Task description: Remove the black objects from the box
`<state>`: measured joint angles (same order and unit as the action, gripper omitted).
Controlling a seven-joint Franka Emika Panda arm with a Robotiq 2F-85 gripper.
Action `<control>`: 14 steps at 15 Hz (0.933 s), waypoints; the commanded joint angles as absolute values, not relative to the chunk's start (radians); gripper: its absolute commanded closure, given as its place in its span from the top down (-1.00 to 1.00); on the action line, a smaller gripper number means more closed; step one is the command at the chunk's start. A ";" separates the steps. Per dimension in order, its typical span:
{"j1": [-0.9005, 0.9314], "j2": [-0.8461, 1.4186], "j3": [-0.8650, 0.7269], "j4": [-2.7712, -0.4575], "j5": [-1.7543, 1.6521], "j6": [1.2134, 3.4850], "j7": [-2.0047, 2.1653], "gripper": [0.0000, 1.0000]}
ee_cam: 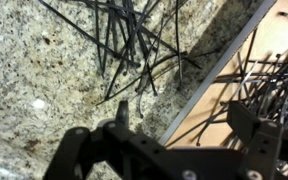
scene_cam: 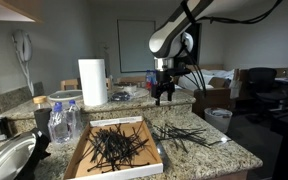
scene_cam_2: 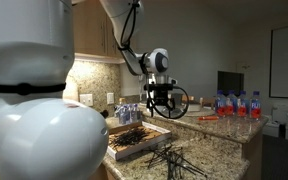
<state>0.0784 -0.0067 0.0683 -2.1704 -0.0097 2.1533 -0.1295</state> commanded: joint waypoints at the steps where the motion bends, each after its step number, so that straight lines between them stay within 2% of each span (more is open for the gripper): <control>1: 0.126 -0.031 0.120 -2.128 -0.024 2.122 -0.091 1.00; 7: 0.226 0.089 0.220 -2.002 -0.033 2.155 -0.064 1.00; 14: 0.302 0.314 0.236 -1.879 -0.106 2.254 -0.019 1.00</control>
